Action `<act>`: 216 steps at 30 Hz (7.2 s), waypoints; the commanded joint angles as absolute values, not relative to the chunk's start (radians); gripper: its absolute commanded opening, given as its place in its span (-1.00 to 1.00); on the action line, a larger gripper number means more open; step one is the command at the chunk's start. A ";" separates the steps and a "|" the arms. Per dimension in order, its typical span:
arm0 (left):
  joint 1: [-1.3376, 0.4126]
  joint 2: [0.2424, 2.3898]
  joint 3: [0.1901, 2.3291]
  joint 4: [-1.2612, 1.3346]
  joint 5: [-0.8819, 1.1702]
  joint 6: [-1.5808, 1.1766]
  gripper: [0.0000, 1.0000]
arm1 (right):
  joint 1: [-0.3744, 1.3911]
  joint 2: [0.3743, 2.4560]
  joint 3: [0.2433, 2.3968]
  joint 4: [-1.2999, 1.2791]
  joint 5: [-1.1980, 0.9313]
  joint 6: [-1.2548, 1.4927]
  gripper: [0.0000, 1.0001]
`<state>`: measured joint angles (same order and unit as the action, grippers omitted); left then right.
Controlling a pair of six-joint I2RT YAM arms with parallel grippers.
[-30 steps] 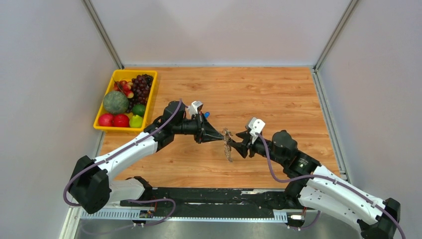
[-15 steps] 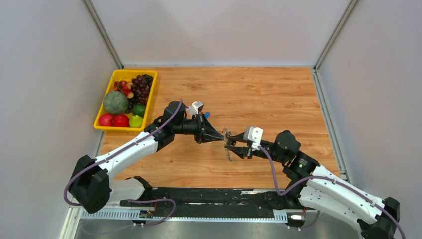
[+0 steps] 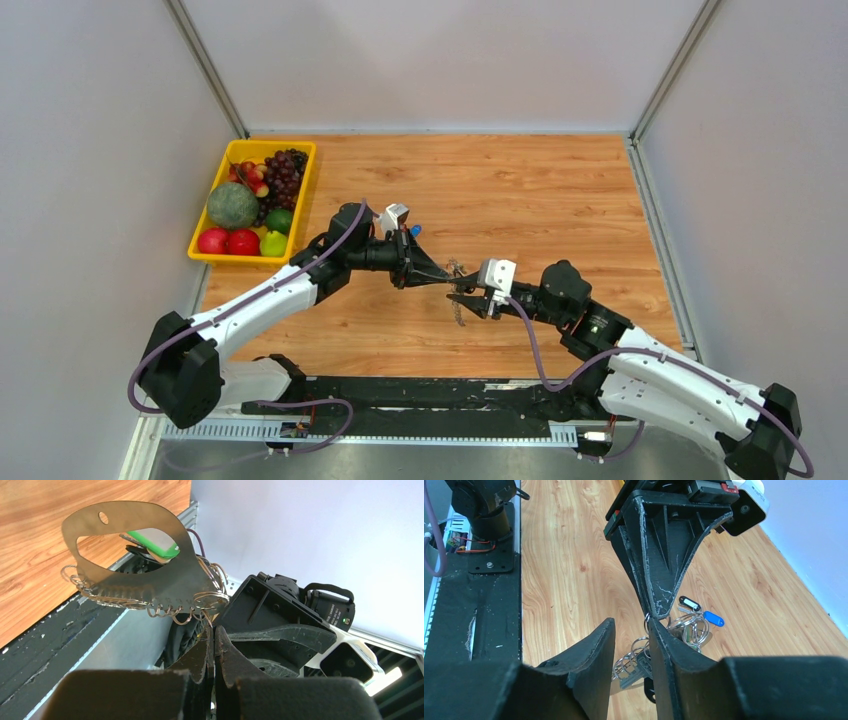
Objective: Remove the keys from the keyring
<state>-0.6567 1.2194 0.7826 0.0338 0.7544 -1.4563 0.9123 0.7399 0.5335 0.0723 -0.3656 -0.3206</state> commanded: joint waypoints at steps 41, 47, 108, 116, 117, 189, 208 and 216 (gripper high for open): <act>-0.672 1.190 0.795 0.170 0.749 -1.531 -0.45 | 0.930 0.792 0.676 -0.049 -0.281 -0.141 -1.00; -0.648 1.178 0.800 0.187 0.742 -1.512 -0.22 | 0.875 0.830 0.727 -0.067 -0.347 -0.017 -1.00; -0.812 1.071 1.038 -0.245 0.569 0.587 0.04 | 0.485 1.183 1.066 -0.245 -0.965 0.474 -1.00; -0.821 1.130 1.086 -0.271 0.617 0.569 -0.02 | 0.497 1.177 1.071 -0.247 -0.963 0.454 -1.00; -0.822 1.138 1.091 -0.277 0.617 0.569 -0.03 | 0.498 1.177 1.073 -0.247 -0.963 0.453 -1.00; -0.831 0.963 0.888 0.123 0.765 0.096 -1.00 | 0.734 0.794 0.791 0.088 -0.717 -0.206 -0.42; -0.831 0.959 0.904 0.080 0.739 0.123 -1.00 | 0.735 0.771 0.821 0.004 -0.700 -0.198 -0.56; -0.831 0.954 0.910 0.070 0.742 0.125 -1.00 | 0.735 0.818 0.842 0.004 -0.738 -0.182 -0.68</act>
